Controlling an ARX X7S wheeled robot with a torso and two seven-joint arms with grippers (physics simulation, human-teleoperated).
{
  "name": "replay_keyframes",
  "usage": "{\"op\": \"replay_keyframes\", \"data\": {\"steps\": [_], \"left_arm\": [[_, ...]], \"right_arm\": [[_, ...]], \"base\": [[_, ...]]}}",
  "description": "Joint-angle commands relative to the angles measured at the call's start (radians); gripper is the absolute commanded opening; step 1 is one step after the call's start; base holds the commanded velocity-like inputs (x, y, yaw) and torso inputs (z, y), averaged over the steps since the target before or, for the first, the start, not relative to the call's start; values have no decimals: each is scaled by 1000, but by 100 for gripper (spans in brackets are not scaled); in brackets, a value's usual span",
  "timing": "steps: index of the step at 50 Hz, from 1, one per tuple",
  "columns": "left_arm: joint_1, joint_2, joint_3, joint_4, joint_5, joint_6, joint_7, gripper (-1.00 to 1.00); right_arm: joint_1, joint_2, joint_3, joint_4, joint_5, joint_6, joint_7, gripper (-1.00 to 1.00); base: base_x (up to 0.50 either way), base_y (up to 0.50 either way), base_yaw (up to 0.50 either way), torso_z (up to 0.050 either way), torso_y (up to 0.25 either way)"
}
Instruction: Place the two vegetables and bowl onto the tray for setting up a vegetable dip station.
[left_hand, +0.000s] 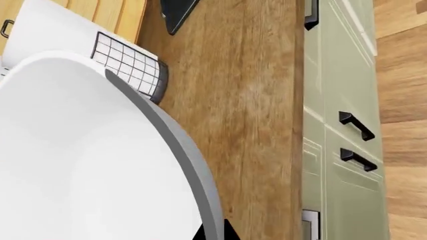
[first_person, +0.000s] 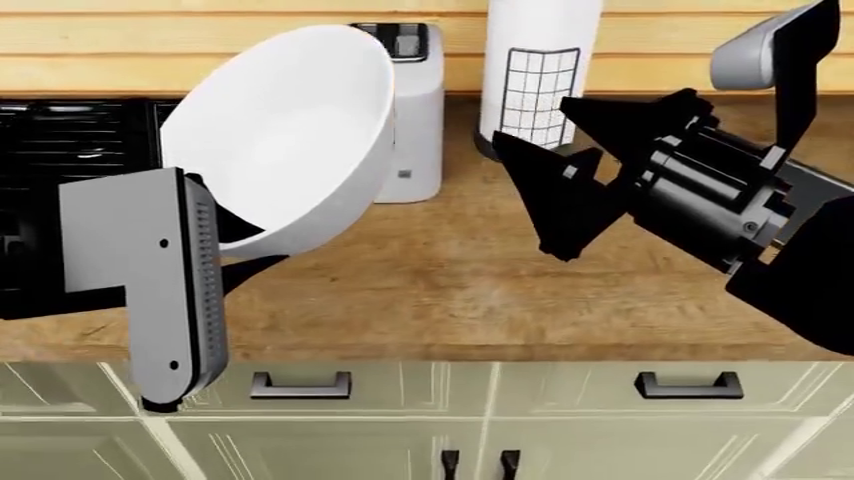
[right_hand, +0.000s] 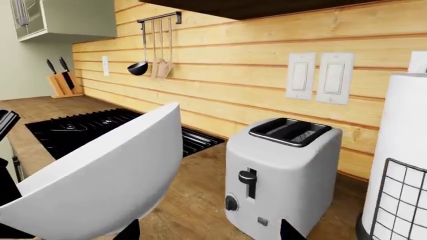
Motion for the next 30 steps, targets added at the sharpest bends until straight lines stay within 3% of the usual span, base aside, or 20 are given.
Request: {"op": "replay_keyframes", "data": {"steps": [1, 30], "left_arm": [[-1, 4, -1, -3, 12, 12, -10, -100], [0, 2, 8, -15, 20, 26, -13, -100]], "right_arm": [[-8, 0, -3, 1, -6, -8, -6, 100], [16, 1, -27, 16, -19, 0, -11, 100]], "base": [[203, -484, 0, 0, 0], [288, -450, 0, 0, 1]]}}
